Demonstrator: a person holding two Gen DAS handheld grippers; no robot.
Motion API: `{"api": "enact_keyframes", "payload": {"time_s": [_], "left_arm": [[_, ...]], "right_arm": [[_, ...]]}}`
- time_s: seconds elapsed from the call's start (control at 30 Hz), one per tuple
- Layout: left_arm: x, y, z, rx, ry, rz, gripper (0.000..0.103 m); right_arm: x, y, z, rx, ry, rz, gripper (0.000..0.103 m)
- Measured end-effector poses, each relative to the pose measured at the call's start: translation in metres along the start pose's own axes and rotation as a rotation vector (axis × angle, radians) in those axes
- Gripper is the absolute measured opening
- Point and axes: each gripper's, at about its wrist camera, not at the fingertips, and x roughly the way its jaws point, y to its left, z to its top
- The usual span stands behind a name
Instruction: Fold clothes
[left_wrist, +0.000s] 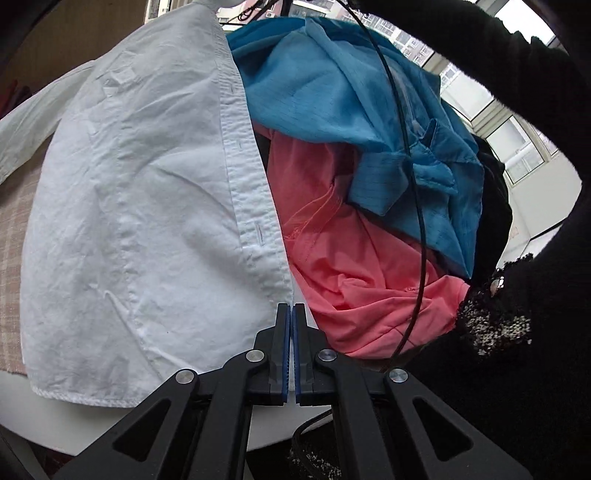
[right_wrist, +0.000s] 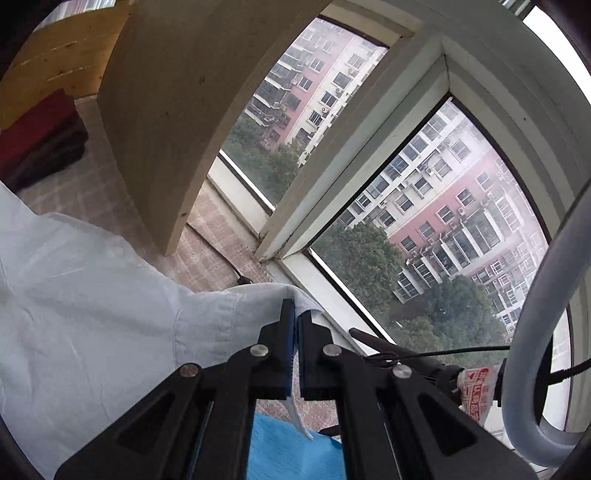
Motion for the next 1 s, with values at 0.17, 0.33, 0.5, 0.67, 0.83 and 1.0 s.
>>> {"api": "enact_keyframes", "payload": {"time_s": [0.17, 0.33, 0.5, 0.67, 0.83, 1.0], "left_arm": [[0.012, 0.006, 0.003, -0.024, 0.029, -0.011, 0.001], [-0.008, 0.002, 0.000, -0.031, 0.023, 0.021, 0.018], [-0.072, 0.018, -0.029, -0.048, -0.043, 0.144, 0.030], [-0.111, 0.084, -0.065, -0.149, -0.024, 0.328, 0.030], [-0.116, 0.132, -0.070, -0.158, -0.061, 0.344, 0.030], [-0.104, 0.159, -0.063, -0.101, -0.072, 0.305, 0.030]], "right_arm": [[0.033, 0.016, -0.013, -0.015, 0.051, -0.016, 0.001], [0.056, 0.031, -0.021, -0.062, 0.118, -0.046, 0.001], [0.040, 0.021, -0.026, -0.050, 0.129, -0.052, 0.021], [-0.035, -0.016, -0.030, 0.107, 0.029, -0.002, 0.031], [-0.147, 0.006, -0.064, 0.207, -0.094, 0.343, 0.031], [-0.207, 0.119, -0.116, 0.184, -0.039, 0.608, 0.031]]}}
